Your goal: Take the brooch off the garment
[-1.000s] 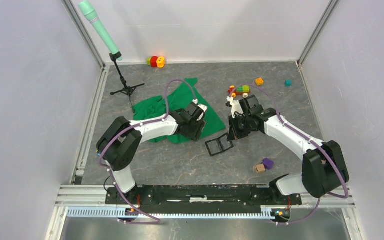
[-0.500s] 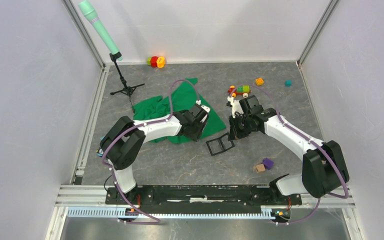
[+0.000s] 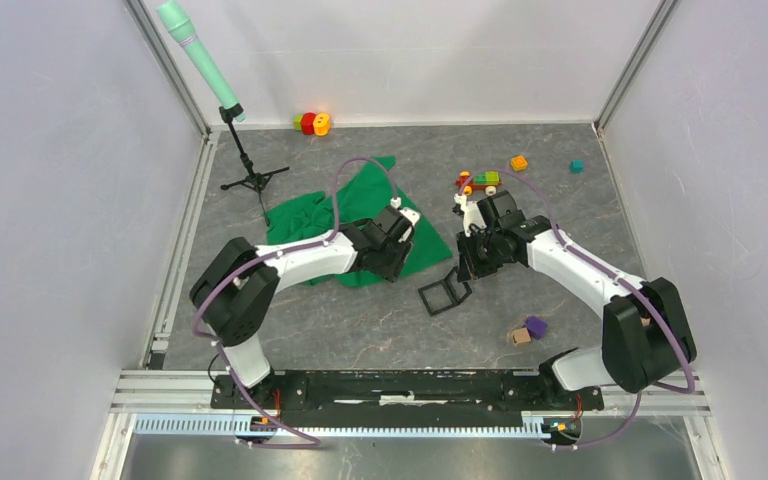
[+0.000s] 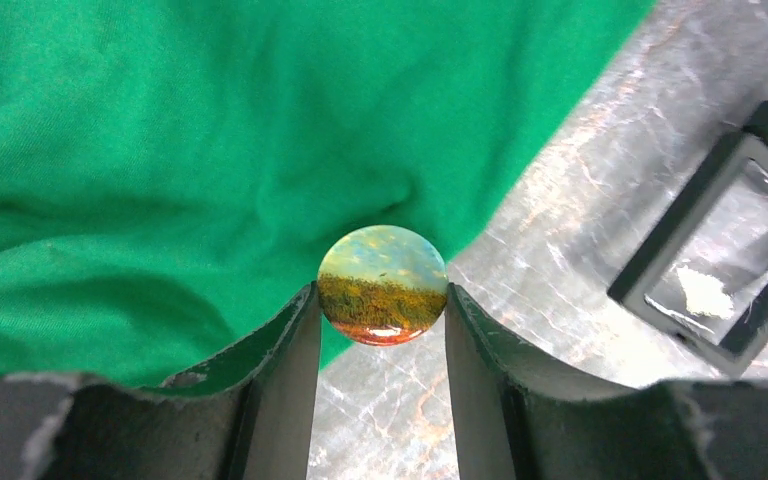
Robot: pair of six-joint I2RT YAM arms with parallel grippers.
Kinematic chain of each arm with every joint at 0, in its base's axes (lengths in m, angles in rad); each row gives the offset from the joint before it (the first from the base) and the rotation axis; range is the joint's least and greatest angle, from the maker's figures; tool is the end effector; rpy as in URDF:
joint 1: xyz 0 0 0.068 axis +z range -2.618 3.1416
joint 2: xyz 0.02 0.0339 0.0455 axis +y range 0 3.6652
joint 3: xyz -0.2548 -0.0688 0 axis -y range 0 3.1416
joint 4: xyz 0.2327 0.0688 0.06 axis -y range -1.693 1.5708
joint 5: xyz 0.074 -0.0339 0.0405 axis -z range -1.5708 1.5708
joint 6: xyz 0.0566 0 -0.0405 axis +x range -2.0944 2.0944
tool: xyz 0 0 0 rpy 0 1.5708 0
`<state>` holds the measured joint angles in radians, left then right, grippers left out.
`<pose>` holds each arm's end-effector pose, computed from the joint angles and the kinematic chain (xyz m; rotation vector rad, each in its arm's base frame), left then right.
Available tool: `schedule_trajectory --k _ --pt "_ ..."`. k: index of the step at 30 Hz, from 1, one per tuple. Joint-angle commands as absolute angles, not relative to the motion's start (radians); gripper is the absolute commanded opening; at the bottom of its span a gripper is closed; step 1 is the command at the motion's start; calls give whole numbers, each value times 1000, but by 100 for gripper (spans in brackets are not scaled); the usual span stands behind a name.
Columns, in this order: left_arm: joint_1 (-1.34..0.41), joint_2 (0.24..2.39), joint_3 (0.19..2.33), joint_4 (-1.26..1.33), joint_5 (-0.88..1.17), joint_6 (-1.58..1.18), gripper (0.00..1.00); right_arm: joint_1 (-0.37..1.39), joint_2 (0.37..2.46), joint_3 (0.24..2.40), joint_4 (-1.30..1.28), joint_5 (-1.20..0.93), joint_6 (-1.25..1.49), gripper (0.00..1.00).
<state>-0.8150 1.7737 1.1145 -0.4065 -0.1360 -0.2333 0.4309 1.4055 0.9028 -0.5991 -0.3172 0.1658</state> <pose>0.2491 -0.2531 0.1541 0.7104 2.5347 -0.1847 0.2367 0.1283 0.1913 -0.4629 2.6850 0.6074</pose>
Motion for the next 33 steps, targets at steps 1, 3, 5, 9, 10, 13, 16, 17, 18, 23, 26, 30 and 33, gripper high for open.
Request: schedule_trajectory --k 1,3,5,9,10,13,16,17,18,23,26,30,33 --pt "-819 1650 1077 -316 -49 -179 42 428 1416 918 -579 -322 151 22" --pt "-820 1612 1048 -280 -12 -173 42 428 1413 912 -572 -325 153 27" --pt "-822 1572 1011 -231 27 -171 41 428 1403 904 -565 -324 154 32" --pt "-836 1509 954 -145 113 -170 41 428 1393 896 -559 -325 156 35" --pt "-841 1503 943 -129 130 -174 41 428 1393 894 -558 -327 156 36" --pt "-868 1491 916 -86 140 -196 41 428 1384 891 -557 -323 154 42" --pt "-898 1503 891 -38 134 -219 41 428 1358 886 -547 -309 159 51" --pt "-912 1509 886 -23 127 -226 41 428 1345 883 -539 -304 161 53" --pt "-929 1515 881 -10 111 -230 41 426 1333 882 -534 -293 167 55" --pt "-1010 1550 876 60 31 -218 42 405 1232 857 -495 -244 197 59" --pt "-1037 1586 899 63 4 -203 42 367 1182 835 -485 -245 207 58" --pt "-1047 1641 949 26 -28 -200 42 308 1125 815 -484 -258 220 53" --pt "-1051 1673 980 7 -19 -195 42 272 1088 802 -474 -248 225 53"
